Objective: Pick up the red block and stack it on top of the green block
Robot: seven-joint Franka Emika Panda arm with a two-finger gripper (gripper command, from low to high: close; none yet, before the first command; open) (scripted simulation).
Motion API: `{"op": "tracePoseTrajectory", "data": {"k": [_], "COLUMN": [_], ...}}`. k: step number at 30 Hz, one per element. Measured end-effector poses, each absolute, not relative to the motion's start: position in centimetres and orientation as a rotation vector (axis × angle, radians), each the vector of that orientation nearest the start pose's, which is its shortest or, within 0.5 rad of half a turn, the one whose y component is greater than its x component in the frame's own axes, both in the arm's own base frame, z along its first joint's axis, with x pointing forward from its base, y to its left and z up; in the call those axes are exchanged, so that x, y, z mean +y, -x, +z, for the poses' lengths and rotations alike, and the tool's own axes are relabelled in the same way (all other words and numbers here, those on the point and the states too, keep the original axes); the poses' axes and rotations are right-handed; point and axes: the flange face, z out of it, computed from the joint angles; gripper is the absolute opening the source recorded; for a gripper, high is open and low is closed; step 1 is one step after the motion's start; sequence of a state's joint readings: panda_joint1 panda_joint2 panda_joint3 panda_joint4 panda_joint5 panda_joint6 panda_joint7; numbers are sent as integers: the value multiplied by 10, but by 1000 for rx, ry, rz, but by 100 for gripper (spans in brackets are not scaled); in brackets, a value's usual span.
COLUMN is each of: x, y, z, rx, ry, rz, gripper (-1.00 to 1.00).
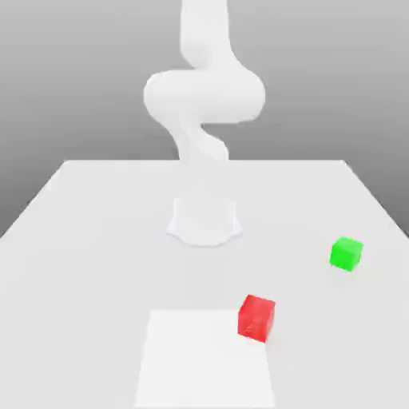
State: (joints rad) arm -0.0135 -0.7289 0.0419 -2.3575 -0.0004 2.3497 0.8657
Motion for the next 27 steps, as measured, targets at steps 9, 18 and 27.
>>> {"op": "tracePoseTrajectory", "data": {"k": [9,18,27], "x": [61,89,90], "y": [-428,-358,-349], "z": [437,218,147], "rx": [1415,1767,1793], "ry": [2572,2582,2577], "rz": [-526,-34,0], "gripper": [0,0,-100]}}
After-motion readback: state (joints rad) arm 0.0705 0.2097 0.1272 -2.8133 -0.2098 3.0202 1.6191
